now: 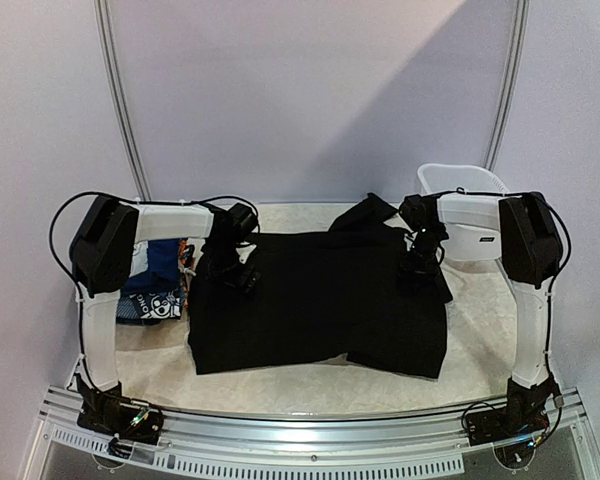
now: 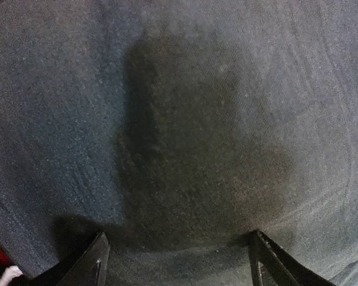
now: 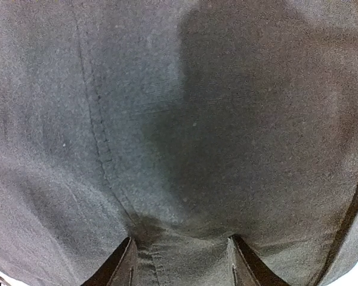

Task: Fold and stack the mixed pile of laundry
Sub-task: Flatten out the crumpled shirt at the corner of the board.

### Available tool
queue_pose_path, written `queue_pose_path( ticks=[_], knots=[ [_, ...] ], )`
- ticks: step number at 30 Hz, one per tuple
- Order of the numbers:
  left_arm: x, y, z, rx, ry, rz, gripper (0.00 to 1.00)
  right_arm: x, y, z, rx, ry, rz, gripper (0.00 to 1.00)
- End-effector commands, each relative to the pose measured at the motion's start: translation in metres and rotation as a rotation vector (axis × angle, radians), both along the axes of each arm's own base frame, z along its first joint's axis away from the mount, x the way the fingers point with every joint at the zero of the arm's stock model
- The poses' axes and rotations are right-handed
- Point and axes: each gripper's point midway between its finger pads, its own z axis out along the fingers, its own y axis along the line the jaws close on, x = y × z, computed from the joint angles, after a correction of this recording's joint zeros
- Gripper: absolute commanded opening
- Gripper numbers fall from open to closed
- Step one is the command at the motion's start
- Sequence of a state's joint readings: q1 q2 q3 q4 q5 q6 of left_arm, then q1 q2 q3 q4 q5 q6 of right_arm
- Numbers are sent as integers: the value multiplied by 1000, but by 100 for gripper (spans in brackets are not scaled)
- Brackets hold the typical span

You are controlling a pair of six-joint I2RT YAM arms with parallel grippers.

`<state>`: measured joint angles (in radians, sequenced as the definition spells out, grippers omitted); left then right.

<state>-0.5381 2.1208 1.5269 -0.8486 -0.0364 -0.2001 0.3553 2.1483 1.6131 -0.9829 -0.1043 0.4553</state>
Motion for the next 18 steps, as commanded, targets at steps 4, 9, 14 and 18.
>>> queue_pose_path(
  ticks=[4, 9, 14, 18],
  knots=[
    [44, 23, -15, 10, 10, 27, 82, 34, -14, -11, -58, -1, 60, 52],
    [73, 31, -10, -7, -31, 75, 82, 54, -8, -6, -48, -30, 92, 53],
    [87, 27, 11, -18, -79, 75, 83, 71, 2, 16, -4, -86, 112, 55],
    [87, 21, 46, -43, -143, 69, 85, 75, 8, 43, 34, -137, 119, 57]
  ],
)
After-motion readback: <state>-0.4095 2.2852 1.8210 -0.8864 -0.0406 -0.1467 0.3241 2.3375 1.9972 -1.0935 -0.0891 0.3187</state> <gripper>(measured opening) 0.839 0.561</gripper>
